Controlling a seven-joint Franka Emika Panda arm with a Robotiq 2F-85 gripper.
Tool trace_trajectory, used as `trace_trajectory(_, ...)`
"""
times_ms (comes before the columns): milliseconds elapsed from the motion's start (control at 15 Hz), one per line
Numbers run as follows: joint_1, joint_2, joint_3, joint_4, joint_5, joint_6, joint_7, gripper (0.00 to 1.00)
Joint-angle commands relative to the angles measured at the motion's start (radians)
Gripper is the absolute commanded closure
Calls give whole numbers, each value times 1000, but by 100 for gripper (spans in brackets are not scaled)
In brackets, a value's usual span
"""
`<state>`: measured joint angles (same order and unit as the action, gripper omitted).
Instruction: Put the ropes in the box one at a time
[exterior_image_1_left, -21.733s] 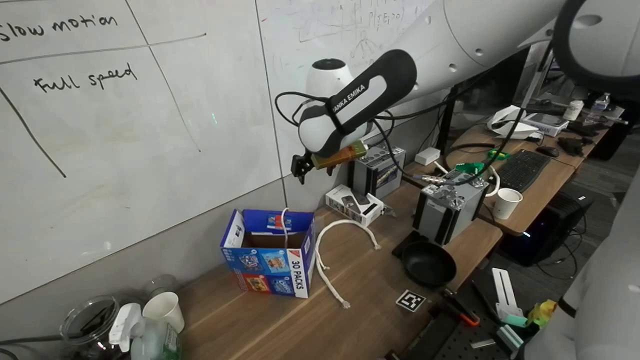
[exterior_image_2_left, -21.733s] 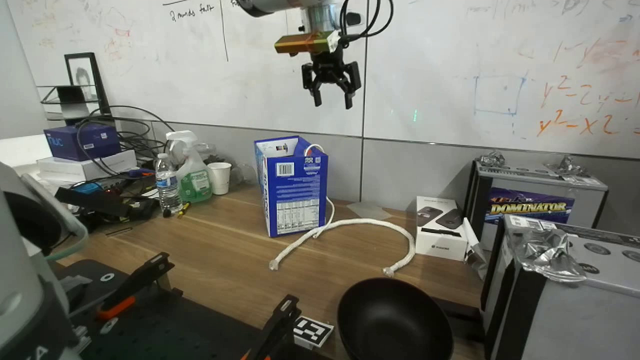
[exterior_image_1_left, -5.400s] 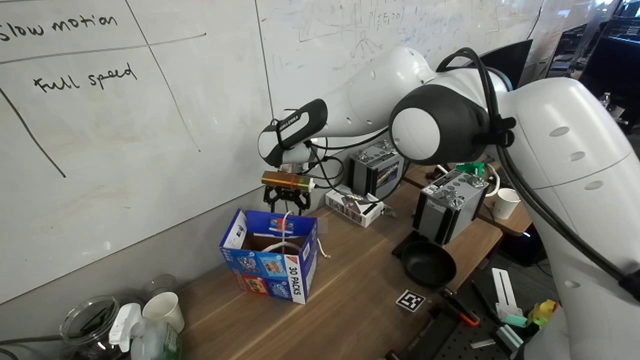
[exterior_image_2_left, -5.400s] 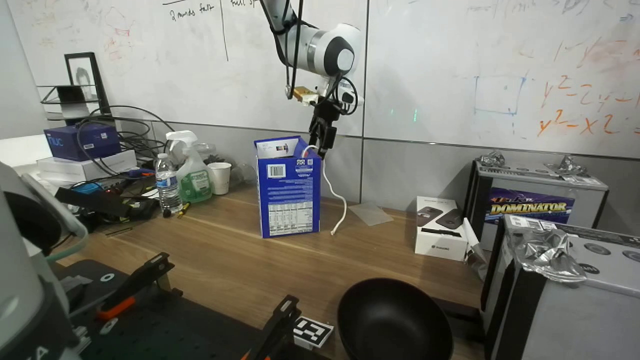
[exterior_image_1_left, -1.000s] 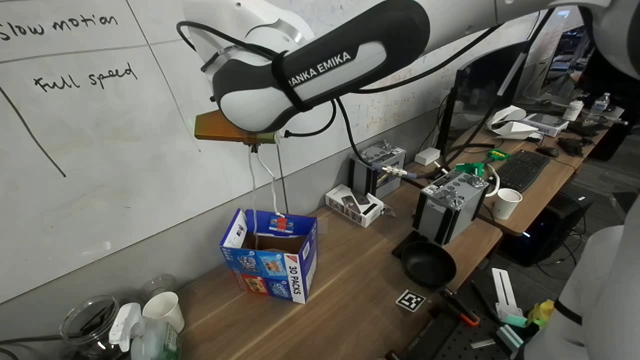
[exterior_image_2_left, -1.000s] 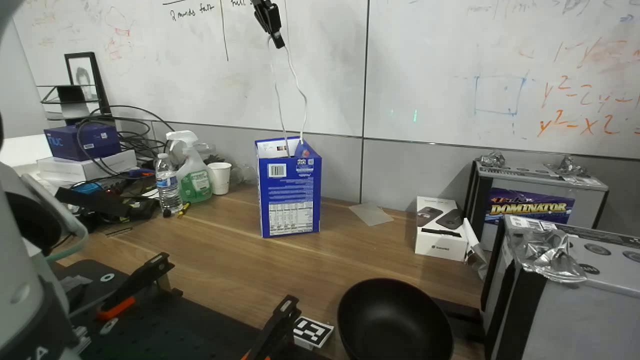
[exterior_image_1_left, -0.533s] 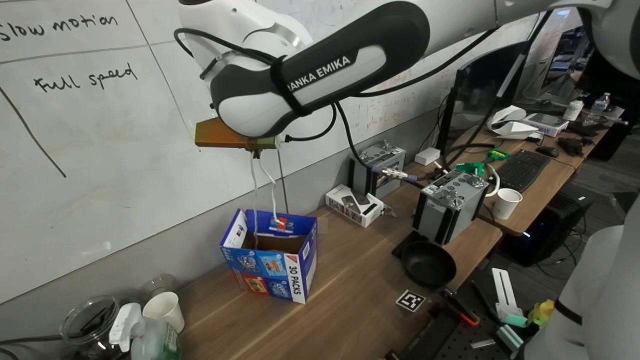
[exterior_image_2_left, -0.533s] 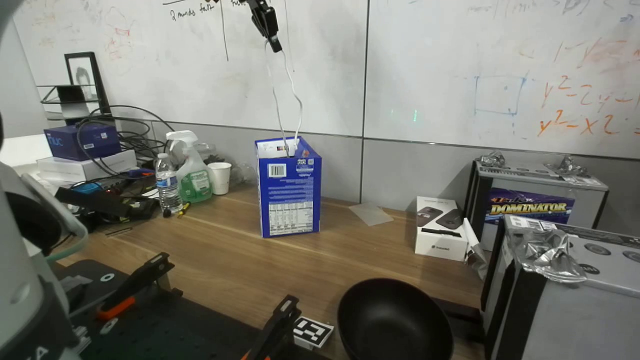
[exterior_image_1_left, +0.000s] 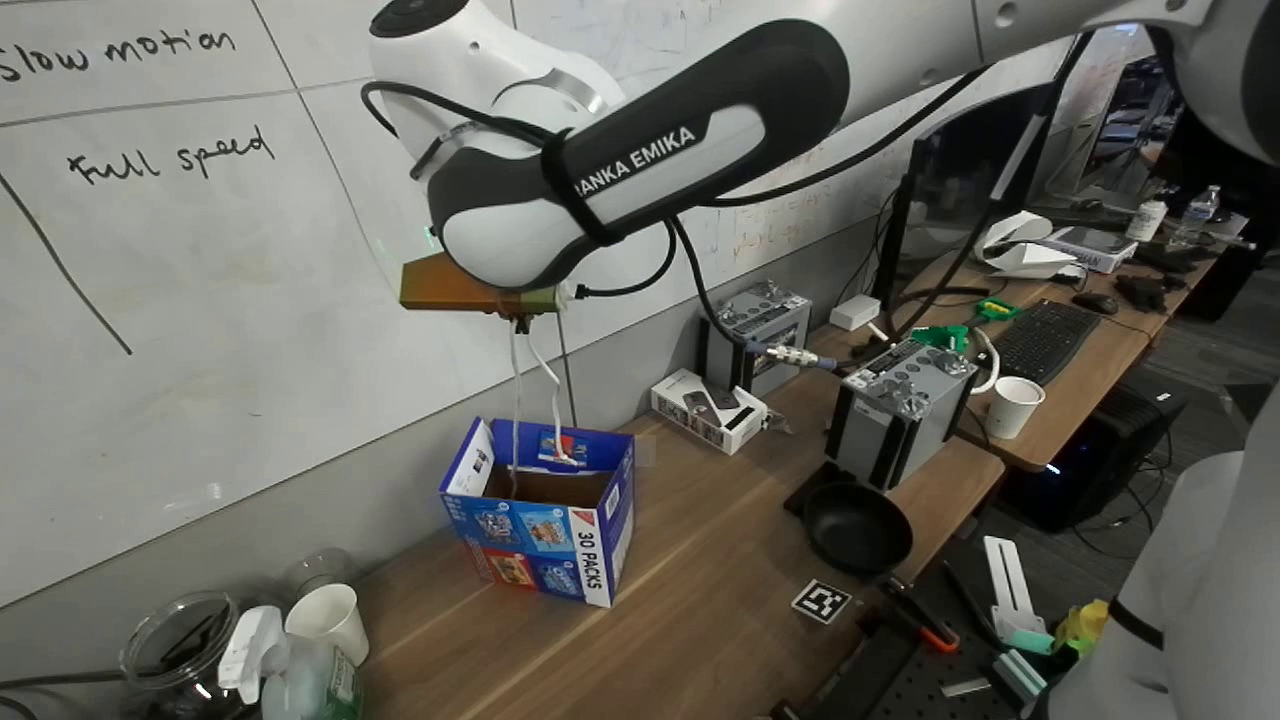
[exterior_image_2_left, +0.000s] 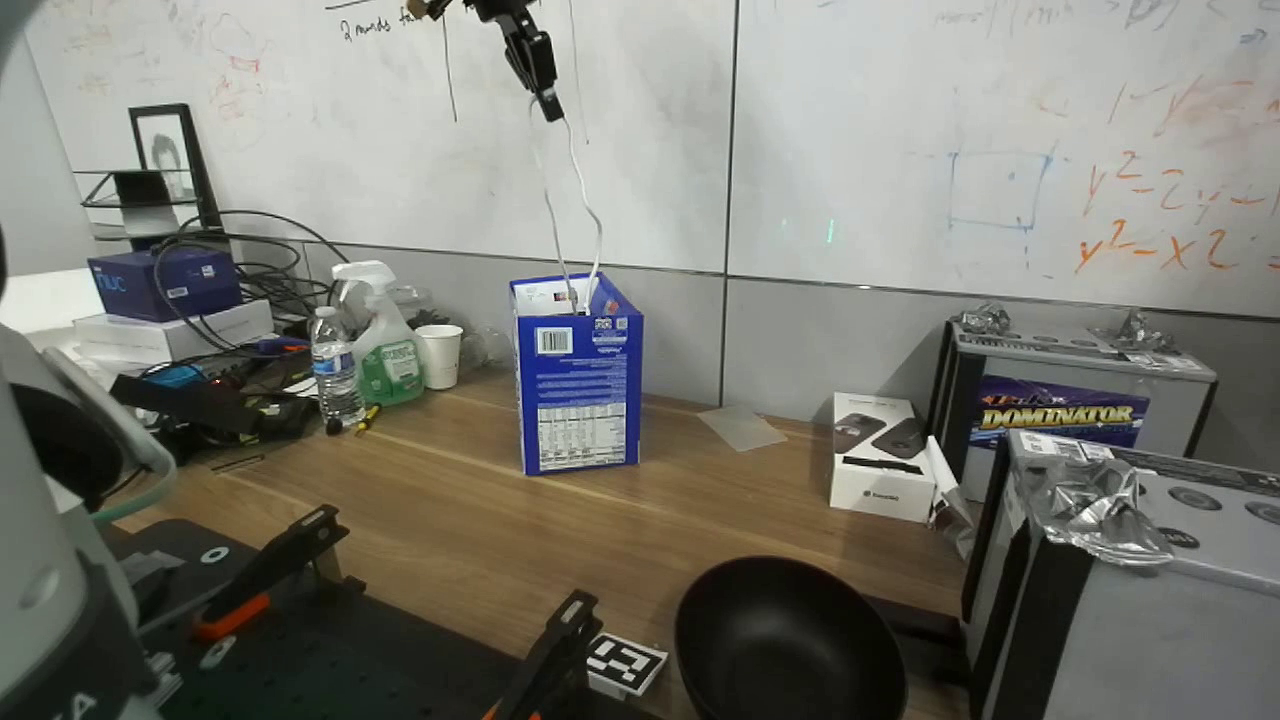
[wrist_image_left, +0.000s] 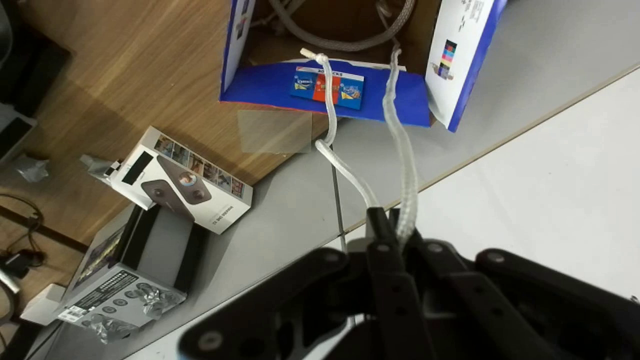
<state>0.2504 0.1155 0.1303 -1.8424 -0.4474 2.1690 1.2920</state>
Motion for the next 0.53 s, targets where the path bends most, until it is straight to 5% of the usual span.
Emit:
trace_trajectory(0,-6,-4,10,3,32,-17,-39,65)
trace_trajectory(467,-7,-9,8,-4,37,-60,-68,12)
